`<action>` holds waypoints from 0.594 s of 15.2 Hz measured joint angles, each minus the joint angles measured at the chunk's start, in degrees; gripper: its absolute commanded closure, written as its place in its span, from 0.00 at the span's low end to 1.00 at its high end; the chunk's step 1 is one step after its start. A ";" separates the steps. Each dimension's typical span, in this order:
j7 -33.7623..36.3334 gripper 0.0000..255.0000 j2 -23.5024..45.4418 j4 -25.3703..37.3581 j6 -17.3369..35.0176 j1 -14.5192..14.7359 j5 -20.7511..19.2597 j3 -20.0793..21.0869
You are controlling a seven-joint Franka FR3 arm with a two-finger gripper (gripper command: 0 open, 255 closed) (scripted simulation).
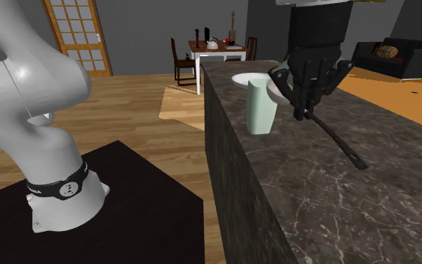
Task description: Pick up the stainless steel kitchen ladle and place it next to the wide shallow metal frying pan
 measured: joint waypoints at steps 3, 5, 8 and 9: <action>3.05 1.00 -2.16 -1.46 0.03 1.83 1.36 1.92; 5.37 1.00 -2.82 -1.72 0.01 2.92 1.76 3.39; 9.32 1.00 -3.49 -2.04 0.25 4.63 2.25 5.92; 10.44 1.00 -3.79 -1.97 0.06 5.12 2.42 6.60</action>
